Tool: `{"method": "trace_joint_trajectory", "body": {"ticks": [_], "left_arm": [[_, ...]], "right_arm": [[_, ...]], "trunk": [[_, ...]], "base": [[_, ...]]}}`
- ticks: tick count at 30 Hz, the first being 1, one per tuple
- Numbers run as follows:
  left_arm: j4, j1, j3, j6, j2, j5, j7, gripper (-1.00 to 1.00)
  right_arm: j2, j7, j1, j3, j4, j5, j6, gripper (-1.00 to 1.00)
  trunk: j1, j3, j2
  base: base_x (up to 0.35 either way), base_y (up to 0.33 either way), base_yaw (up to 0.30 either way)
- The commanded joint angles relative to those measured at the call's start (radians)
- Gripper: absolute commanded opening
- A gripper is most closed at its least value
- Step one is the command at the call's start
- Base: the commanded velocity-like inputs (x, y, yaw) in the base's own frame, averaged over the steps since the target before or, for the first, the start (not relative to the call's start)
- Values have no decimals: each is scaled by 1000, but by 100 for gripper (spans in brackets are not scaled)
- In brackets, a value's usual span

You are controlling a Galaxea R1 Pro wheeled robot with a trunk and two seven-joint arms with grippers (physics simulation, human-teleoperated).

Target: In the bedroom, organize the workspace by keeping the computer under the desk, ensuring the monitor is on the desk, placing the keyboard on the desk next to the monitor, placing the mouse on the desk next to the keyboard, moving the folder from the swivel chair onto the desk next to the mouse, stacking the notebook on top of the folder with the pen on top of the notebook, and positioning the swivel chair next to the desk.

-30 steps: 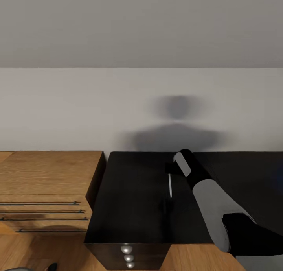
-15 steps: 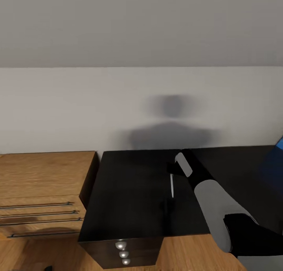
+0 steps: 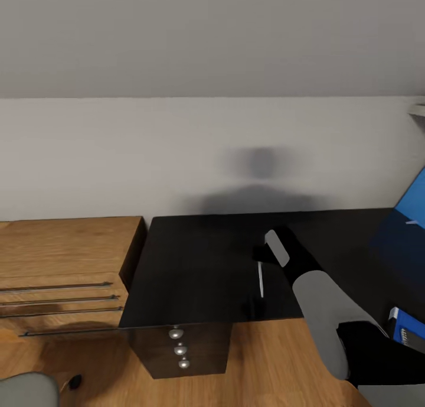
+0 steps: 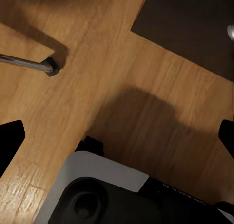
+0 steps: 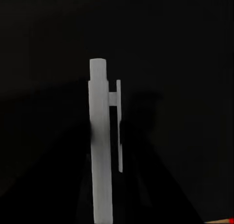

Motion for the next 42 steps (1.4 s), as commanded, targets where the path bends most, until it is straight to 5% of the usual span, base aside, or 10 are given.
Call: {"method": "trace_joint_trajectory", "body": {"ticks": [1,2,3,9,29,42], "left_arm": [[-2,0,4,1,-1,10,-9,100],[-2,0,3,-7,-1,10,-9,100],[14,0,1,-85,-2,8,-11,100],[45,0,0,-119,-2,7,-9,100],[56,0,1,-128,-12,7,-10,100],[64,0,-6,-128,-20,5,-8,100]], "right_arm": [[-2,-9,-1,2,-1,-10,2,-100],[-3,-9,-1,2,-1,-10,2,-100],[-5,-9,0,2,0,-10,-12,-100],[-7,-8,1,2,1,-10,-23,-100],[-33,-8,3,2,-3,-7,-114,-100],[-35,-8,7,5,-2,5,-116,-100]], "trunk": [[1,-1,-1],[1,-1,-1],[-3,2,6],[-26,21,48],[-103,89,188],[-153,130,279]], "base": [[-38,-22,-132],[-31,-18,-157],[-6,-4,-238],[-3,-2,-250],[0,0,-246],[0,0,-33]]}}
